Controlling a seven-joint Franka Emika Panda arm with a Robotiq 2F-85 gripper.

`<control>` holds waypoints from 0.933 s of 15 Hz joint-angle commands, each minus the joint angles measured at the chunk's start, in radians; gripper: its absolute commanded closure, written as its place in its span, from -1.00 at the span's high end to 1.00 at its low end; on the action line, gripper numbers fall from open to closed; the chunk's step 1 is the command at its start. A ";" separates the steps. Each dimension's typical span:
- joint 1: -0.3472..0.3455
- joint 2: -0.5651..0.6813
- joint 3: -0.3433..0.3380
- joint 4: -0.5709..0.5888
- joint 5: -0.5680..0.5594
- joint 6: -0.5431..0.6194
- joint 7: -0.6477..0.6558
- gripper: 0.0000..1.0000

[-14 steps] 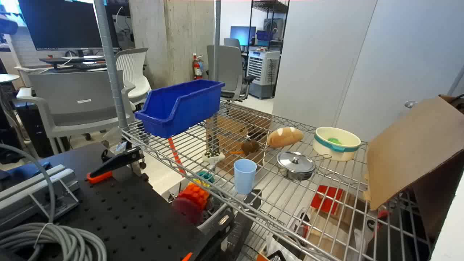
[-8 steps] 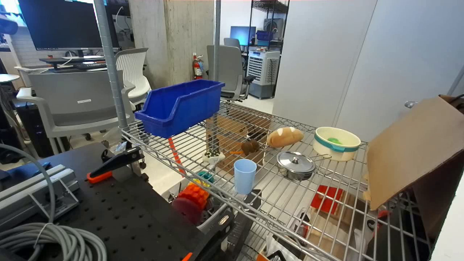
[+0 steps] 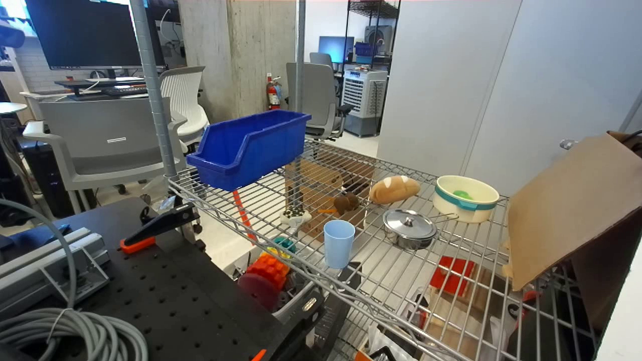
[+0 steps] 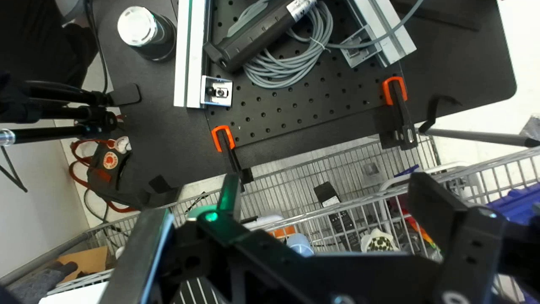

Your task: Move the blue cup to the right

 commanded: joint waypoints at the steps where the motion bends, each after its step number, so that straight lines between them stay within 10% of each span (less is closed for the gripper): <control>1: -0.013 0.100 -0.023 0.017 -0.007 0.162 -0.004 1.00; 14: -0.036 0.647 -0.111 0.008 -0.092 0.922 0.158 1.00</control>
